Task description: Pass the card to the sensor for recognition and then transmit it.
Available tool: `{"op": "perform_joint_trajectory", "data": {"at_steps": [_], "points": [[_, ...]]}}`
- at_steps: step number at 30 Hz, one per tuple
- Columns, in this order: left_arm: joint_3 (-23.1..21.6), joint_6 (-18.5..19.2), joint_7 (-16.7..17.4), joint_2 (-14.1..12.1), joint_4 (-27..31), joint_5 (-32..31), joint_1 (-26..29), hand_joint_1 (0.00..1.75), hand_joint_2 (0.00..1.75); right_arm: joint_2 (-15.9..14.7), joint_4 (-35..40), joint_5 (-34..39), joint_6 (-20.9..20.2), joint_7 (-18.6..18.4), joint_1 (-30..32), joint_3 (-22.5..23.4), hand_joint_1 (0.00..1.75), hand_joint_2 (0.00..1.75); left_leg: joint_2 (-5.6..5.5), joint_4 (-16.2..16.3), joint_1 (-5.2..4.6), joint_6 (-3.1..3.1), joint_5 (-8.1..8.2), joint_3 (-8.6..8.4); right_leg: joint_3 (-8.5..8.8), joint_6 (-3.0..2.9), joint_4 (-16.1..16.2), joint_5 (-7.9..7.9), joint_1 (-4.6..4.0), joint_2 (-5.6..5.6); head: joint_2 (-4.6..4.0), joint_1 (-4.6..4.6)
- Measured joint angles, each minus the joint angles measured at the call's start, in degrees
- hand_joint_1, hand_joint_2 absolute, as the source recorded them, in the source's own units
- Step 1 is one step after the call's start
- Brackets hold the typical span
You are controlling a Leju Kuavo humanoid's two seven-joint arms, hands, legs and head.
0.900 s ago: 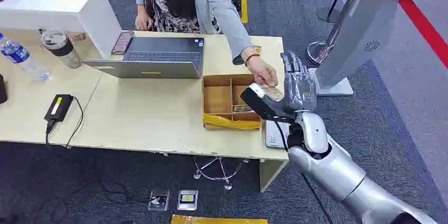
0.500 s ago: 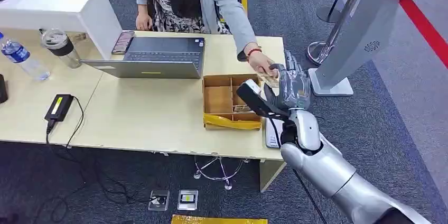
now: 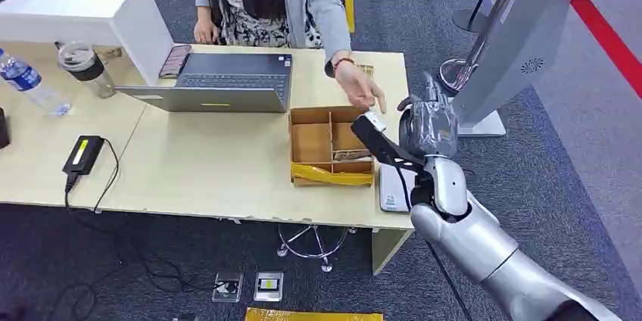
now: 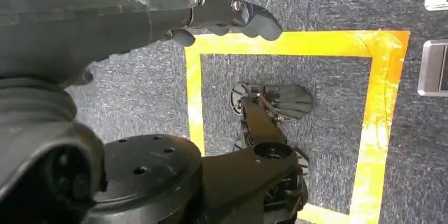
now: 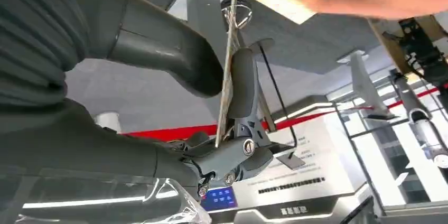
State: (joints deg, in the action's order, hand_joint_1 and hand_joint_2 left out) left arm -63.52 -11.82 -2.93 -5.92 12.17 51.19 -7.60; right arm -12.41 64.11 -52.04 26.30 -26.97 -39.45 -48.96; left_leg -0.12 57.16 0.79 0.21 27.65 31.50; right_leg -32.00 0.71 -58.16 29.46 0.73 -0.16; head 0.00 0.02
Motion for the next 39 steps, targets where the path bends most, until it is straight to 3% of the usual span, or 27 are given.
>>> {"op": "perform_joint_trajectory", "data": {"at_steps": [14, 22, 32, 39], "points": [[-0.09, -0.13, 0.22, -0.07, 0.00, 0.07, -0.09, 0.00, 0.00, -4.17, 4.74, -3.28, -4.35, -1.10, 6.86, 1.77, 1.75, 1.75, 0.02, 0.00, 0.00, 0.00, 0.01, 0.01, 0.01, 0.00, 0.00, 0.00, 0.00, 0.00, 0.00, 0.02], [-0.09, -1.31, 0.22, -0.04, 0.00, 0.65, 0.11, 0.00, 0.00, -4.96, 4.55, -0.26, -5.45, 1.40, 8.75, 1.75, 1.75, 1.75, 0.02, -0.01, 0.00, 0.02, 0.01, 0.01, 0.02, 0.00, 0.00, 0.00, 0.00, 0.00, 0.00, 0.02], [-0.09, -2.71, 0.22, -0.04, 0.00, 1.84, 0.39, 0.00, 0.00, -4.57, -0.52, 6.20, -4.20, 4.26, 8.99, 0.24, 1.75, 1.75, -0.01, -0.01, 0.00, 0.01, 0.02, 0.06, 0.01, 0.00, 0.00, 0.00, 0.00, -0.03, 0.00, 0.00], [-0.09, -3.28, 0.22, -0.02, 0.00, 2.45, 0.44, 0.00, 0.00, -3.67, -5.86, 9.09, -3.39, 4.24, 8.50, -1.20, 1.75, 1.75, -0.02, -0.01, 0.00, 0.02, 0.02, 0.07, 0.01, 0.00, 0.00, 0.00, 0.00, -0.04, 0.00, 0.00]]}}
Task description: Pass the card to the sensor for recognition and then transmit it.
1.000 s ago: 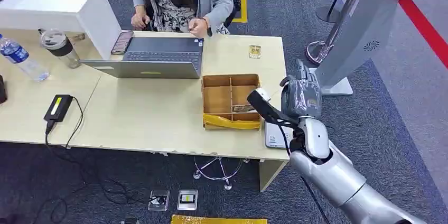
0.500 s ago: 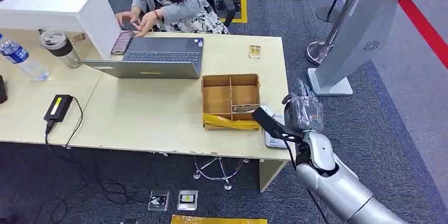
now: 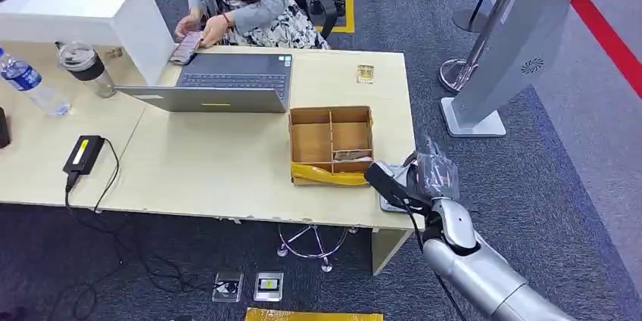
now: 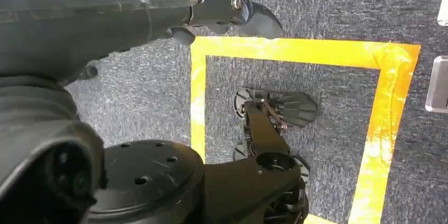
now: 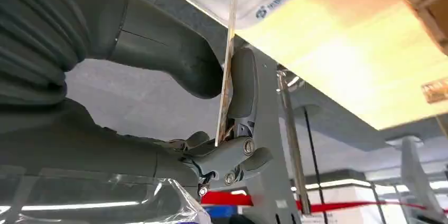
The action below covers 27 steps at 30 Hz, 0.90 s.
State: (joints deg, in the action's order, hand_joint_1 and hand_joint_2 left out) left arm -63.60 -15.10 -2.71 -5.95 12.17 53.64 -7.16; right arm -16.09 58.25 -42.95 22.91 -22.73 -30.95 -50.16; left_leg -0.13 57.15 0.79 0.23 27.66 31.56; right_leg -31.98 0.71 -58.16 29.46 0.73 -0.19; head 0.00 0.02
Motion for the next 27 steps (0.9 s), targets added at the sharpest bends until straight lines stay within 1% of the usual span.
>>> {"op": "perform_joint_trajectory", "data": {"at_steps": [4, 11, 27], "points": [[0.00, -0.31, 0.15, 0.04, 0.00, 0.37, 0.10, 0.00, 0.00, 0.41, -2.95, 2.03, 0.89, 0.13, -0.77, -0.79, 1.75, 1.75, 0.00, 0.00, 0.00, 0.00, 0.00, 0.00, 0.00, 0.00, 0.00, 0.00, 0.00, 0.00, 0.00, 0.00], [0.00, -0.52, 0.15, 0.09, 0.02, 0.61, 0.20, 0.00, 0.00, 0.85, -5.83, 2.66, 1.38, 0.13, -1.48, -1.35, 1.75, 1.75, 0.00, 0.00, 0.00, 0.00, 0.00, 0.00, 0.00, 0.00, 0.00, 0.00, 0.00, 0.00, 0.00, 0.00], [0.00, -0.50, 0.15, 0.09, 0.02, 0.63, 0.21, 0.00, 0.00, 1.05, -7.76, 3.17, 1.18, -0.26, -1.61, -1.38, 1.75, 1.75, 0.02, 0.00, 0.00, 0.00, 0.00, -0.09, 0.04, 0.00, 0.00, 0.00, 0.00, 0.03, 0.00, 0.00]]}}
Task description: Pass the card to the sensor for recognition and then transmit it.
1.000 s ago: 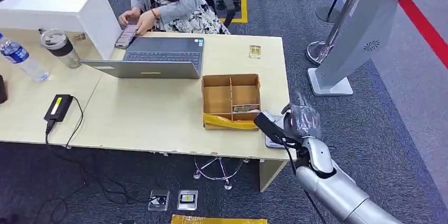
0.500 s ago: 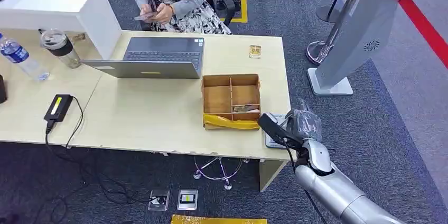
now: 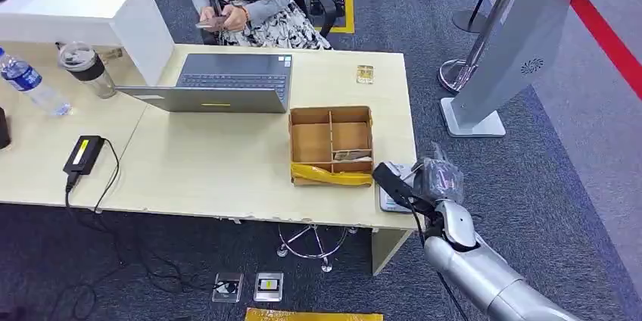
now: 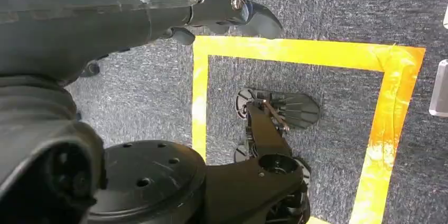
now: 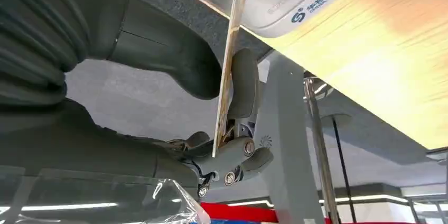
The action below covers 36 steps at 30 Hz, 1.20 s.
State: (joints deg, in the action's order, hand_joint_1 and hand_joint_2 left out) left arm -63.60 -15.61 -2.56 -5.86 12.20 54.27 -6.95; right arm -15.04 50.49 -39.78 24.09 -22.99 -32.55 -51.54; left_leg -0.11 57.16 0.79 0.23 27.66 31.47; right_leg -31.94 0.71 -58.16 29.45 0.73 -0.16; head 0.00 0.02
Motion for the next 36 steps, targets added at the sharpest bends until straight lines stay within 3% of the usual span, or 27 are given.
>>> {"op": "perform_joint_trajectory", "data": {"at_steps": [11, 18, 23, 29, 36], "points": [[0.00, 0.31, 0.00, 0.02, 0.00, -0.33, 0.07, 0.00, 0.00, -0.13, 2.34, -5.97, -2.54, -2.89, -0.66, 1.20, 1.75, 1.75, 0.00, 0.00, 0.00, 0.00, -0.01, 0.02, 0.01, 0.00, -0.01, -0.01, 0.00, 0.00, 0.00, 0.00], [-0.04, 1.25, -0.13, 0.02, 0.00, -2.12, 0.07, 0.00, 0.00, -0.17, 9.71, -12.31, -9.73, -6.41, -4.15, 2.97, 1.75, 1.75, 0.03, 0.00, 0.00, 0.00, -0.01, 0.02, 0.00, 0.00, -0.01, -0.01, 0.00, 0.01, 0.00, 0.02], [-0.33, 1.92, -0.44, 0.02, 0.00, -2.69, 0.06, 0.00, 0.00, -0.15, 14.43, -13.81, -12.33, -7.02, -6.71, 3.04, 1.75, 1.75, 0.03, 0.00, 0.00, 0.00, -0.01, 0.02, 0.01, 0.00, -0.01, -0.01, 0.00, 0.01, 0.00, 0.02], [-0.37, 2.40, -0.44, 0.02, 0.00, -2.89, 0.03, 0.00, 0.00, 1.07, 17.44, -13.11, -12.53, -6.10, -8.49, 2.80, 1.75, 1.75, 0.02, 0.00, 0.00, 0.00, -0.01, 0.04, 0.01, 0.00, -0.02, -0.01, 0.00, 0.00, 0.00, 0.00], [-0.37, 3.39, -0.52, 0.04, 0.00, -3.08, -0.04, 0.00, 0.00, 4.68, 17.20, -12.76, -9.11, -3.69, -8.65, 1.40, 1.75, 1.75, 0.02, 0.00, 0.02, 0.00, -0.01, 0.04, 0.00, 0.00, -0.03, 0.00, -0.02, -0.02, 0.00, 0.00]]}}
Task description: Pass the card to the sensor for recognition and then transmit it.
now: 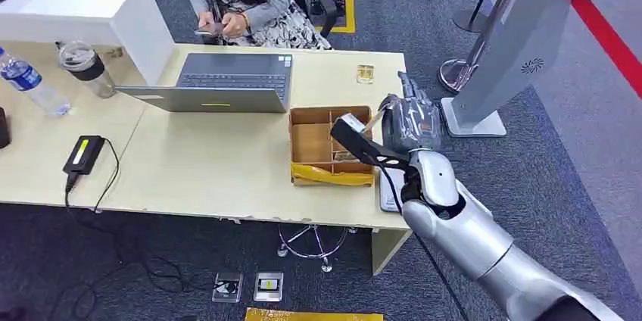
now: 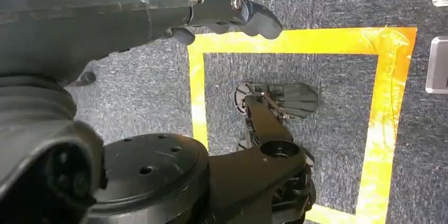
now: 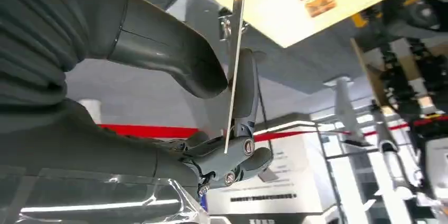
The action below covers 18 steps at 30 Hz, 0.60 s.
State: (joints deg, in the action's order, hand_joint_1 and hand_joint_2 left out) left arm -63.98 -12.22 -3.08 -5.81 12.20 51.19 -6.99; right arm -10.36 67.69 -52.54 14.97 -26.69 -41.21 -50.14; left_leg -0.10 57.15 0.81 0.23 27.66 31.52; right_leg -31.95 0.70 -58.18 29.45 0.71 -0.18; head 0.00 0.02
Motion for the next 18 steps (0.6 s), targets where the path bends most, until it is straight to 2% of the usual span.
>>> {"op": "perform_joint_trajectory", "data": {"at_steps": [8, 18], "points": [[-0.02, 0.20, 0.02, 0.00, 0.00, -0.04, 0.00, 0.00, 0.00, 2.84, -0.92, 0.09, 0.70, 1.02, -0.71, -0.92, 1.75, 1.75, 0.00, 0.00, -0.01, 0.00, 0.00, 0.00, 0.00, 0.00, 0.00, 0.00, 0.01, 0.00, 0.00, 0.00], [-0.33, 0.24, 0.00, 0.00, 0.00, -0.17, 0.00, 0.00, 0.00, 4.33, -2.16, -0.09, 0.11, 1.18, -1.42, -1.03, 1.75, 1.75, 0.00, 0.00, -0.01, 0.00, 0.00, 0.00, -0.01, 0.00, 0.00, 0.00, 0.01, 0.01, 0.00, 0.00]]}}
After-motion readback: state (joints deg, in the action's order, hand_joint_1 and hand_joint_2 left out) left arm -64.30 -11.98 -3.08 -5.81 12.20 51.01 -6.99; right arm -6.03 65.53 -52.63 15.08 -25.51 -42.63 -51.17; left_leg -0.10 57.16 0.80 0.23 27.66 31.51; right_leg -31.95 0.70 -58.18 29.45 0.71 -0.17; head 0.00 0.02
